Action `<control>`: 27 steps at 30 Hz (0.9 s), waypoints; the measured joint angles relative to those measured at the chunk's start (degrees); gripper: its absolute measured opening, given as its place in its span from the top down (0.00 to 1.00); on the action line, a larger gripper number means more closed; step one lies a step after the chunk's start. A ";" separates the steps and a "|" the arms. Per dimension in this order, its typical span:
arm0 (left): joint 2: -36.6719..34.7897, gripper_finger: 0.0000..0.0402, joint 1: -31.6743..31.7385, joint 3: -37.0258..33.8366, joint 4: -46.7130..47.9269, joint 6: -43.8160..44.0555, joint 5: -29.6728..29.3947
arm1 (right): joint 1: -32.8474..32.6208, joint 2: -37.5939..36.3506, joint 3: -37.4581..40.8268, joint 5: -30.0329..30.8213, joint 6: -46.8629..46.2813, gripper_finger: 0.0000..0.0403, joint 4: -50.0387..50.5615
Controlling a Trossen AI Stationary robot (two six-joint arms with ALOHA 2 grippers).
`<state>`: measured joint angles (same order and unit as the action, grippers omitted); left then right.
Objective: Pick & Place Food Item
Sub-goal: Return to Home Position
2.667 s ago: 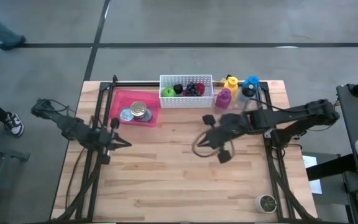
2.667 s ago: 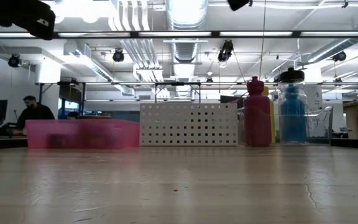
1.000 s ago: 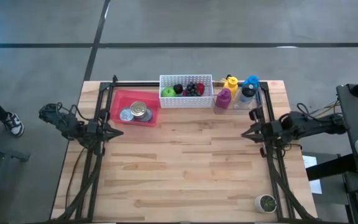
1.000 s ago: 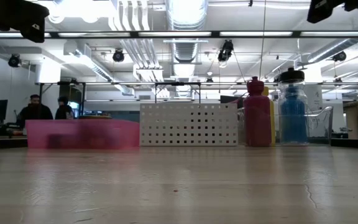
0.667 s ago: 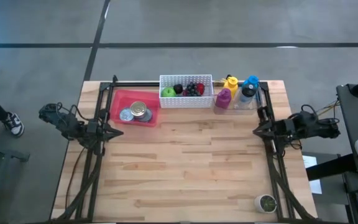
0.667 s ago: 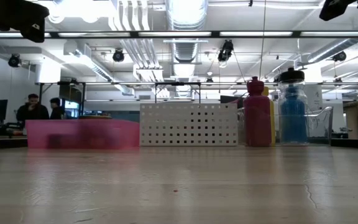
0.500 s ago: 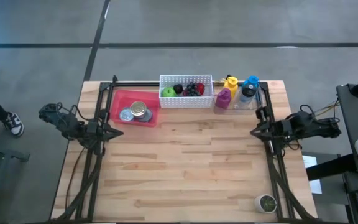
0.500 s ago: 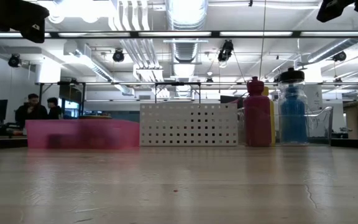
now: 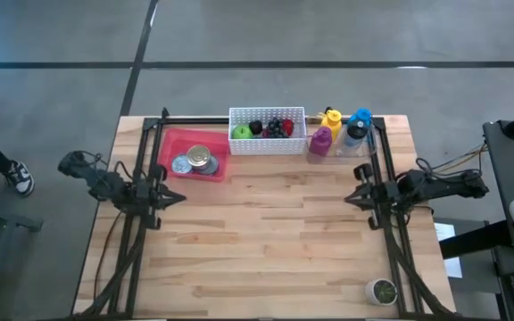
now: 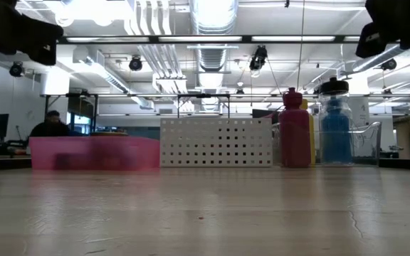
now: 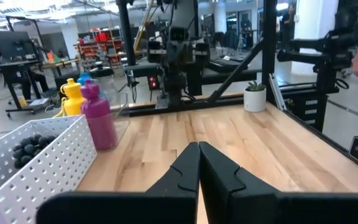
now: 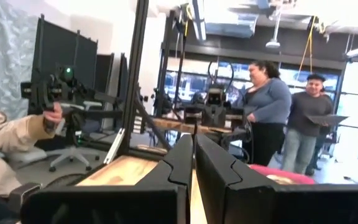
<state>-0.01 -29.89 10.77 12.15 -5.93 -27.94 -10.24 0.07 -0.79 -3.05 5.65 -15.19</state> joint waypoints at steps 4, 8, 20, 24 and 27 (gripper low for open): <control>0.00 0.98 0.02 -4.02 -4.14 0.26 0.00 | 0.02 0.70 0.28 0.26 -0.76 0.97 1.18; 0.00 0.98 0.02 -6.70 -5.20 3.09 -0.11 | 0.02 0.80 0.28 0.33 -0.79 0.97 1.30; 0.35 0.98 0.02 -7.46 -6.62 4.92 -1.57 | 0.02 0.82 0.28 0.15 -2.63 0.97 8.01; 0.35 0.98 0.02 -7.46 -6.66 4.66 -2.99 | 0.02 0.77 0.28 0.17 -2.30 0.97 8.01; 0.35 0.98 0.02 -7.46 -6.59 4.69 -2.97 | 0.02 0.80 0.28 0.22 -1.08 0.97 8.01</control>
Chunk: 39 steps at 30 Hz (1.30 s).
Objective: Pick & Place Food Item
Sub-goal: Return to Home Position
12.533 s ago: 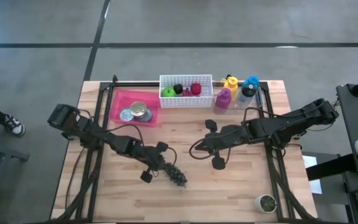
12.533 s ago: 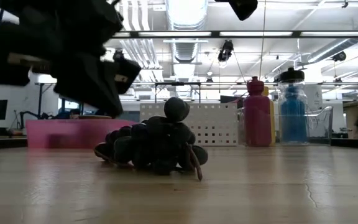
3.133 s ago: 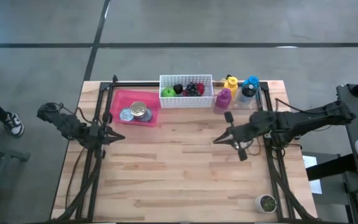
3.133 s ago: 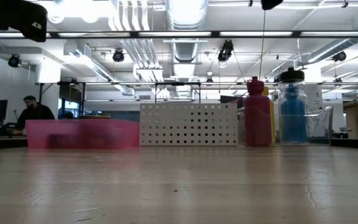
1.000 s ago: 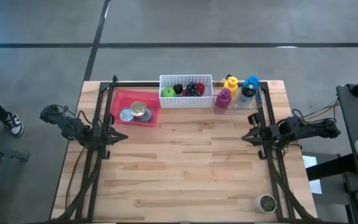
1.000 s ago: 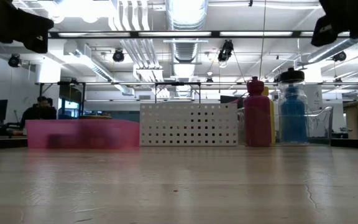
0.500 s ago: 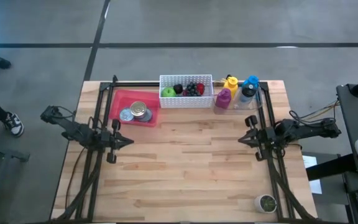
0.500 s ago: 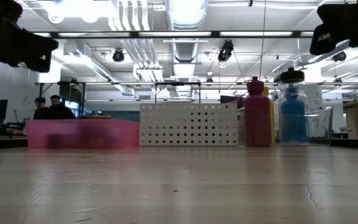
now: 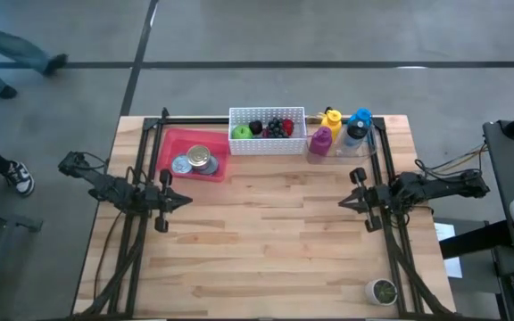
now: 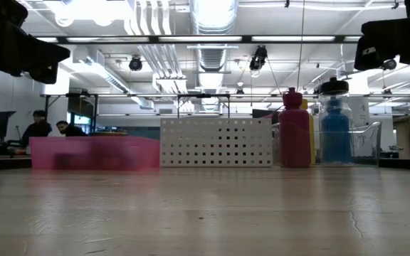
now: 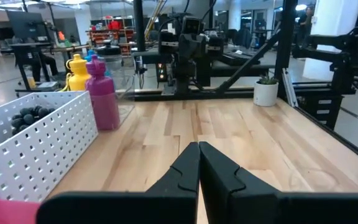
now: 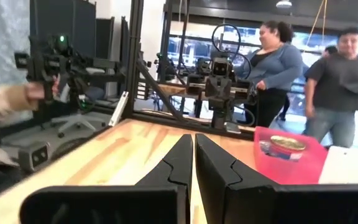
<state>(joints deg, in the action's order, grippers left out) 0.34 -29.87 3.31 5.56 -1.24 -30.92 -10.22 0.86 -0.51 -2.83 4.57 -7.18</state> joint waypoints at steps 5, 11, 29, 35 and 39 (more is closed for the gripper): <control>0.00 0.98 0.00 0.02 0.13 2.89 0.31 | 0.00 0.00 0.00 -0.02 4.84 0.97 0.17; 0.00 0.97 0.00 0.02 0.22 2.79 0.44 | 0.00 0.00 0.00 -0.04 6.13 0.97 0.15; 0.02 0.97 0.00 0.02 0.35 2.79 0.46 | 0.00 0.02 0.00 -0.04 5.97 0.97 0.13; 0.02 0.97 0.00 0.02 0.35 2.79 0.46 | 0.00 0.02 0.00 -0.07 6.11 0.97 0.13; 0.02 0.97 0.00 0.03 0.35 2.79 0.46 | 0.00 0.02 -0.02 -0.07 6.01 0.97 0.13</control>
